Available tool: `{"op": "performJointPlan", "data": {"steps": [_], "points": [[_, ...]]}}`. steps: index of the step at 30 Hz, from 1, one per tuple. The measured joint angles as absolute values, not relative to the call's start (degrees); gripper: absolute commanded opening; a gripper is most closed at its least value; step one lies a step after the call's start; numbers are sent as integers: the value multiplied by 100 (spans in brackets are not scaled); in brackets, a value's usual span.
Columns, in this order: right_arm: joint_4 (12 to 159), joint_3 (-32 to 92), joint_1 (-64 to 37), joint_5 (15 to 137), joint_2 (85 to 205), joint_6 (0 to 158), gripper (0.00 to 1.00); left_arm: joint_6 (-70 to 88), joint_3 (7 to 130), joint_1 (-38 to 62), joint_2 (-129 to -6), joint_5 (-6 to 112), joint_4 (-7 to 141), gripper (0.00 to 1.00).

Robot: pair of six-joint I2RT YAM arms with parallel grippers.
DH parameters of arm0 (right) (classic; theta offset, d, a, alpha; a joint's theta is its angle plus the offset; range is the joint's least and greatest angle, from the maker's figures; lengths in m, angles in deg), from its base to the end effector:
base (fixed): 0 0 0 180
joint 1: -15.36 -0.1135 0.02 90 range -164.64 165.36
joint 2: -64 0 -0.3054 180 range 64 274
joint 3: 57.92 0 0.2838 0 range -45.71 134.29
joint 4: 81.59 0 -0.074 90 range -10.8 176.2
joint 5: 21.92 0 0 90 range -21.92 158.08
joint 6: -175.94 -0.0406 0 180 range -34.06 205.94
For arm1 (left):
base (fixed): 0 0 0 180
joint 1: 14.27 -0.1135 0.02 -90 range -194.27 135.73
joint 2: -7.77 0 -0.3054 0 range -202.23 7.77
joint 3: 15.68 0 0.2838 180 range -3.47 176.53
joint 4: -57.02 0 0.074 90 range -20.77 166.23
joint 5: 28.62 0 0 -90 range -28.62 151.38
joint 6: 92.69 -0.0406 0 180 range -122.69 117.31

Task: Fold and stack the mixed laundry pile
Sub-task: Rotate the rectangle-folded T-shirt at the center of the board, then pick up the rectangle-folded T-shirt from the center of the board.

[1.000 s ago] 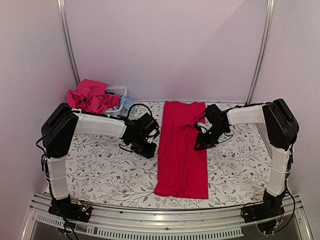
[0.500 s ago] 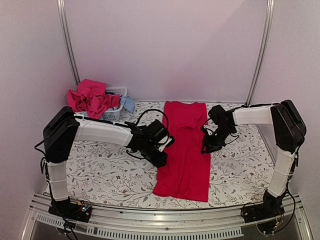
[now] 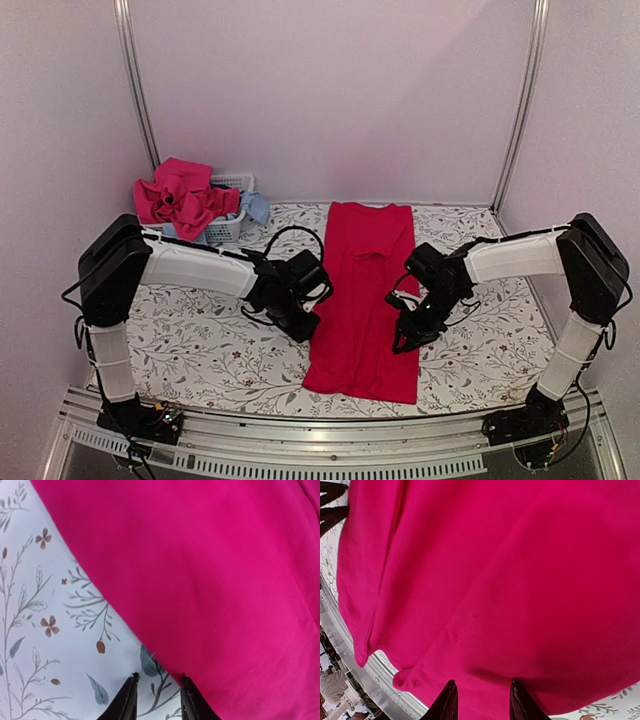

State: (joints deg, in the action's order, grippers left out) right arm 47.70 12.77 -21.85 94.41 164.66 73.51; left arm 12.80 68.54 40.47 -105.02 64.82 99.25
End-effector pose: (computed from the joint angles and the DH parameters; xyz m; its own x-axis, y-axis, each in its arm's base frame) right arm 0.2601 0.2201 0.1629 -0.8965 -0.4385 -0.0639 -0.4160 0.7831 0.4623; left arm 0.2475 -0.3458 0.1512 -0.7400 0.5849 -0.3321 0.6289 0.7768 -0.0332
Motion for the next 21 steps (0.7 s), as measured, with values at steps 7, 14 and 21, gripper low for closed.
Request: {"op": "performJointPlan", "data": {"steps": [7, 14, 21], "points": [[4912, 927, -2152, 9653, 16437, 7296, 35, 1372, 6303, 4117, -9656, 6174, 9886, 36], [4950, 798, -1864, 9850, 16383, 7198, 35, 1230, 6264, 4646, -9508, 5897, 9588, 39], [4777, 813, -1643, 9865, 16383, 7200, 36, 1048, 6504, 5059, -10257, 5770, 9582, 36]]}}
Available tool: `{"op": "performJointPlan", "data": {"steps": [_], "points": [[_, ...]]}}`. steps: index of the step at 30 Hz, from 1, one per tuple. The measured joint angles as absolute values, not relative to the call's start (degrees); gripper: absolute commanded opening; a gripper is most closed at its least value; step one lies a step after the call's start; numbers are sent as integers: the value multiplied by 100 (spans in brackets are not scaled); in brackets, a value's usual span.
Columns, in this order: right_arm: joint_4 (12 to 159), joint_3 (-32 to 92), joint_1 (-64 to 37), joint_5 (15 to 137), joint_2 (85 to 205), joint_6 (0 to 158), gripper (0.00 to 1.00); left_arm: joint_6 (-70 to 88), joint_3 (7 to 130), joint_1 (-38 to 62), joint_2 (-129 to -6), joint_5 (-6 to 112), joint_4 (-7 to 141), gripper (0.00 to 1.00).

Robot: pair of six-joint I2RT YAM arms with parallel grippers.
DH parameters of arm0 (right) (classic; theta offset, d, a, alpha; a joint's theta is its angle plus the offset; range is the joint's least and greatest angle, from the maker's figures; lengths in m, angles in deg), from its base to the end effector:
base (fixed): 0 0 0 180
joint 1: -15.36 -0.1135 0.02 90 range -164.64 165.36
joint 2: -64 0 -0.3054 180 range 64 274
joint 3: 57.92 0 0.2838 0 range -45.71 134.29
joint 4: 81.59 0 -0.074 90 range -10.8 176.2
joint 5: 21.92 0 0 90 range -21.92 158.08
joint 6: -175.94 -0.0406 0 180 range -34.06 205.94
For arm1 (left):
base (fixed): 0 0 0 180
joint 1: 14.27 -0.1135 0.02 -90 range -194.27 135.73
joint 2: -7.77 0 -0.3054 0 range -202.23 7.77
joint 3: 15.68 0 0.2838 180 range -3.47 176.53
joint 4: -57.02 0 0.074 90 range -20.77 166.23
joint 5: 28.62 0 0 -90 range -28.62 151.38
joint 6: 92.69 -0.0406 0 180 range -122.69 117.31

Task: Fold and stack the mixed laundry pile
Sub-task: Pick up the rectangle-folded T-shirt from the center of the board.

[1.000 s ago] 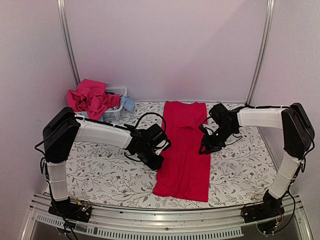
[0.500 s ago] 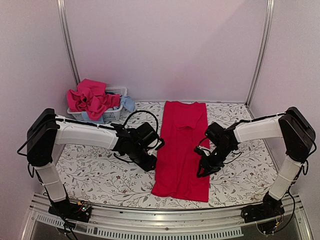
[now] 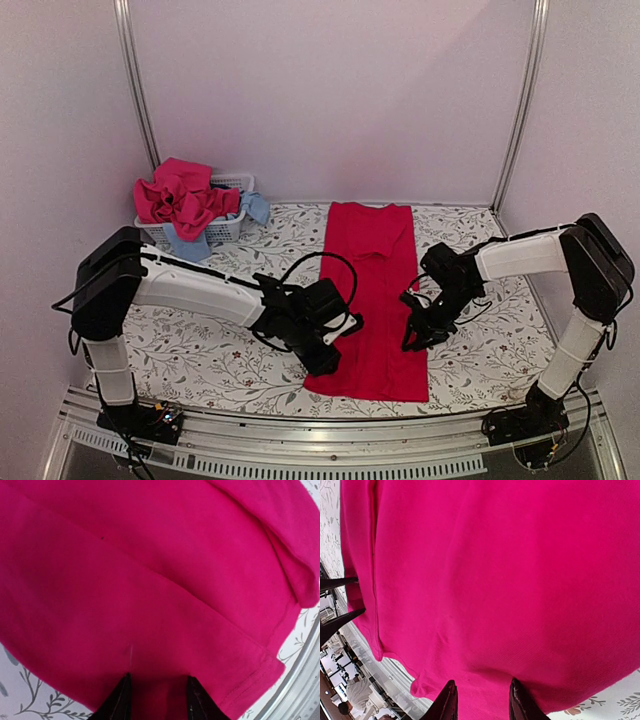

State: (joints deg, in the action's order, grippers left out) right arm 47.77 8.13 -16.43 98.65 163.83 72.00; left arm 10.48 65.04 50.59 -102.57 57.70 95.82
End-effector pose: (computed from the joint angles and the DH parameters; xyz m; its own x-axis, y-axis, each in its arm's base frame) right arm 0.2599 0.1854 0.1482 -0.9404 -0.3388 0.0276 -0.2772 0.8113 0.5147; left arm 0.1739 -0.3768 0.1531 -0.5928 0.7280 -0.3445 0.7994 0.5838 -0.1419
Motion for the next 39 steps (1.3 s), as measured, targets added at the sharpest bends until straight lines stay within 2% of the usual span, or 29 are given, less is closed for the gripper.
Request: {"op": "performJointPlan", "data": {"steps": [6, 12, 19, 24, 33, 39], "points": [[4598, 855, -1634, 9817, 16357, 7312, 36, 917, 6495, 5393, -10225, 5567, 9728, 37], [4062, 1307, -1606, 9671, 16188, 7530, 44, 775, 6272, 5304, -9757, 5259, 10041, 41], [4040, 3106, -1328, 9216, 16357, 7677, 44, 738, 7874, 4136, -9914, 5263, 9927, 41], [4239, 4192, -804, 8823, 17165, 7497, 45, 950, 9710, 3308, -11040, 6058, 9720, 41], [4626, 5556, -461, 8313, 18875, 7307, 45, 1262, 11492, 2615, -13322, 6660, 9831, 40], [4858, 5827, -489, 8313, 19653, 7305, 44, 1273, 12488, 2541, -14179, 6813, 10161, 39]]}}
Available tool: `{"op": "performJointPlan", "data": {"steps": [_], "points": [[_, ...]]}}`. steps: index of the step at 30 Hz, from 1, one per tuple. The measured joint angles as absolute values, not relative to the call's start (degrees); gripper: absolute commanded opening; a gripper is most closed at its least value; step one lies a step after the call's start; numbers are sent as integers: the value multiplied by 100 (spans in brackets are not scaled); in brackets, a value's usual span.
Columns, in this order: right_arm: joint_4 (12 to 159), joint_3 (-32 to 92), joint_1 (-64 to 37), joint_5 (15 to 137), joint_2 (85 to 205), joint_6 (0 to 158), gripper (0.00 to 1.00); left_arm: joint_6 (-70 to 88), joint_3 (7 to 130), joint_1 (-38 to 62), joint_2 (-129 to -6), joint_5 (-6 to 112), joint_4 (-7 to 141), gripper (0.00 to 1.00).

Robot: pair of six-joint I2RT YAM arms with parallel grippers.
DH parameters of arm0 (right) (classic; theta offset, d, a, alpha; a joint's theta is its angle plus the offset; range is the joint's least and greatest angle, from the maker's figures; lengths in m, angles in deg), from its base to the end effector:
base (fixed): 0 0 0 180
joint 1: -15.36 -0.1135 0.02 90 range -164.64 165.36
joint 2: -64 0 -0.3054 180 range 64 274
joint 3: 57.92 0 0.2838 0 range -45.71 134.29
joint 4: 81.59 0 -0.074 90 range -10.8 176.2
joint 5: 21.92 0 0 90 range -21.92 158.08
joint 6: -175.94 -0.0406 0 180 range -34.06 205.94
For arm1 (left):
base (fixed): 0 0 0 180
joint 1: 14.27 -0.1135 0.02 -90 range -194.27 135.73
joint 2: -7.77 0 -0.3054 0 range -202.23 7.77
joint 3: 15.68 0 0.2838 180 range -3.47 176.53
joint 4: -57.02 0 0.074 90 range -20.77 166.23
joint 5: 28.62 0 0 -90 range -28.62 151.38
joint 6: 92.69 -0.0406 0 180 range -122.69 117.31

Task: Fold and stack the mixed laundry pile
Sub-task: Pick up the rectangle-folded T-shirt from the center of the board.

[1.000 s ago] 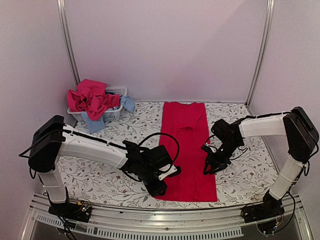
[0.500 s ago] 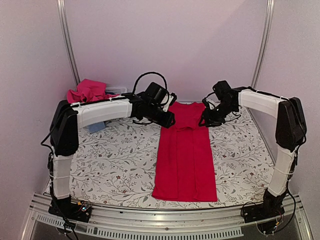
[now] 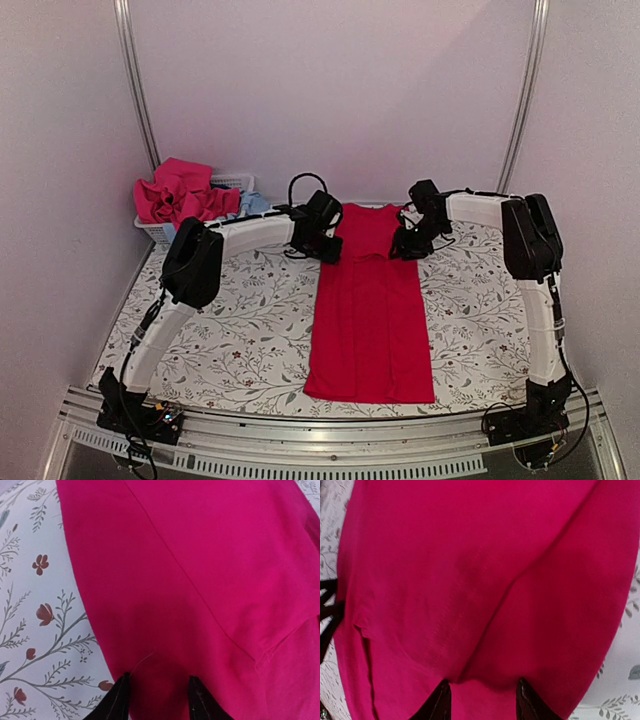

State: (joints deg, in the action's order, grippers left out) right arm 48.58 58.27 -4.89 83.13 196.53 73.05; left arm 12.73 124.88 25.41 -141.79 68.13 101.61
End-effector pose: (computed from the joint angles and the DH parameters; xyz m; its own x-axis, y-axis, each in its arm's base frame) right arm 0.5072 0.1984 0.1552 -0.9331 -0.1146 -0.3409 -0.2303 0.9184 0.3217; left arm 0.4890 -0.3995 0.1318 -0.7514 0.2803 -0.5973 0.3948 0.9163 -0.0666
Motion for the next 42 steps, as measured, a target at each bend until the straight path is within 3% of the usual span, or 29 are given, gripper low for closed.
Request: {"op": "performJointPlan", "data": {"steps": [14, 21, 26, 34, 42], "points": [[4831, 7694, -443, 8195, 20839, 7373, 43, 1557, 12539, 1970, -14216, 6747, 10314, 40], [4576, 7801, -373, 8333, 20818, 7425, 53, 1571, 11994, 1780, -13877, 6487, 10082, 49], [4436, 6522, -329, 8621, 19640, 7412, 54, 1664, 9826, 1935, -12124, 6170, 9794, 51], [4639, 2918, -432, 9658, 16193, 7093, 51, 1842, 6784, 2984, -9023, 5752, 8917, 49], [4338, 287, -1250, 10143, 14252, 6553, 46, 2895, 4657, 4517, -7997, 5283, 8736, 41]]}}
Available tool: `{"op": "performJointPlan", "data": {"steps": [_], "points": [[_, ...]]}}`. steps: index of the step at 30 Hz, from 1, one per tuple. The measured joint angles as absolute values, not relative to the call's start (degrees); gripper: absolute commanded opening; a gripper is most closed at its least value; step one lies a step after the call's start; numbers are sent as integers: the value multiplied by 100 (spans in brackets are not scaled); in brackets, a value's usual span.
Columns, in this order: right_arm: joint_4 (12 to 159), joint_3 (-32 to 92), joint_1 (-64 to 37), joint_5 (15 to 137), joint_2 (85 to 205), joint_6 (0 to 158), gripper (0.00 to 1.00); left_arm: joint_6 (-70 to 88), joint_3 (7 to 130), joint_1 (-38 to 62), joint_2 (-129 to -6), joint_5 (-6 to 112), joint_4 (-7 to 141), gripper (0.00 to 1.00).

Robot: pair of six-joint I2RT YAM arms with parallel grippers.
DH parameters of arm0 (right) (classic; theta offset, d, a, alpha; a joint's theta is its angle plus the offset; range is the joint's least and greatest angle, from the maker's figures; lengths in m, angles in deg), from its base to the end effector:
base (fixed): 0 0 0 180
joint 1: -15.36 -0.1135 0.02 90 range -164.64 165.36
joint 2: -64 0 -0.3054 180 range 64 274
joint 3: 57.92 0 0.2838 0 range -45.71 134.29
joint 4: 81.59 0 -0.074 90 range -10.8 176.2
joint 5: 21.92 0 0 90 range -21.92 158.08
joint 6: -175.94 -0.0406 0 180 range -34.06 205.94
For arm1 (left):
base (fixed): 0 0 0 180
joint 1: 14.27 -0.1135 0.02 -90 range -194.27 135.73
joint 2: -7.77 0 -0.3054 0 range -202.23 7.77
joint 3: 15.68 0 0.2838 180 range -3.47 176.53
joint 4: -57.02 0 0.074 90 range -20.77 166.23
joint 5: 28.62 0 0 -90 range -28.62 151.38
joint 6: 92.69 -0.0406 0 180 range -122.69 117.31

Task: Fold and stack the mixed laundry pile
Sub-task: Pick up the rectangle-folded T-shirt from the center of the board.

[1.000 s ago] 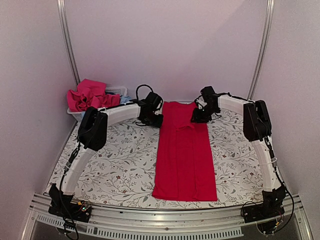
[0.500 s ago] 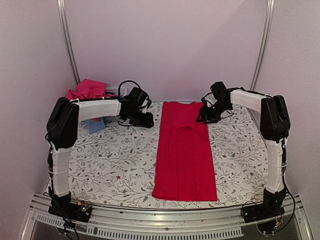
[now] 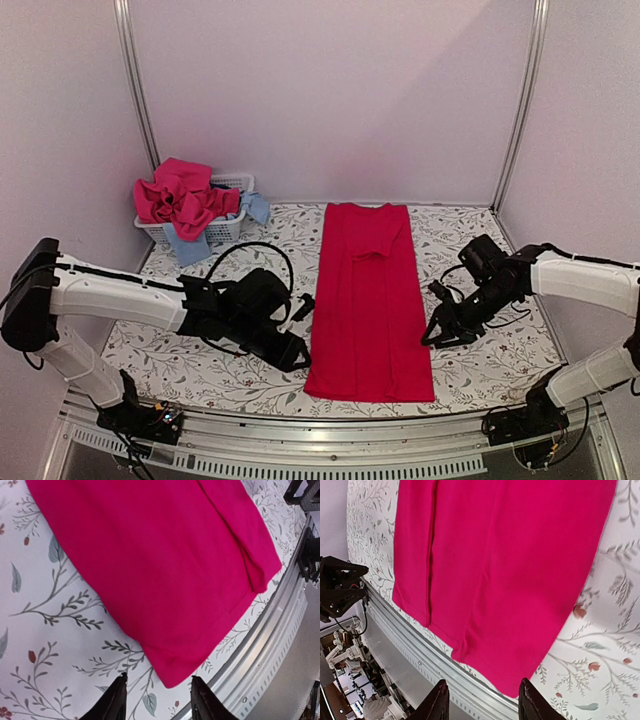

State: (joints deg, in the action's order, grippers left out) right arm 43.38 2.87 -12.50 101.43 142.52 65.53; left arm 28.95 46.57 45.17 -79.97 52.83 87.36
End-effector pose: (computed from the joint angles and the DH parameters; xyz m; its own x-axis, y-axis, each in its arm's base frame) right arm 0.2208 0.1419 0.2233 -0.9777 -0.1873 -0.0947 -0.2064 0.7764 0.5954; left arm 0.1617 -0.2857 0.2021 -0.8271 0.3805 -0.4136 0.5404 0.7406 -0.3994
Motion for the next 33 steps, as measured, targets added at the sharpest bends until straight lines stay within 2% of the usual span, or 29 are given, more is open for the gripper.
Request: {"op": "performJointPlan", "data": {"steps": [6, 17, 27, 31, 33], "points": [[4254, -1055, -1630, 10298, 13323, 5967, 45, 3649, 4170, 5144, -7761, 5313, 8541, 37], [4882, -1591, -1776, 10339, 13447, 5469, 44, 4263, 3875, 5170, -8111, 5300, 7995, 31], [5371, -1930, -1829, 10536, 13725, 5380, 39, 4327, 4331, 5432, -8990, 5110, 7818, 3], [5461, -2024, -1840, 10639, 13718, 5380, 37, 4469, 4338, 5795, -8985, 5130, 7894, 8], [5452, -2046, -1844, 10659, 13692, 5384, 37, 4567, 4246, 5863, -8878, 5125, 7953, 15]]}}
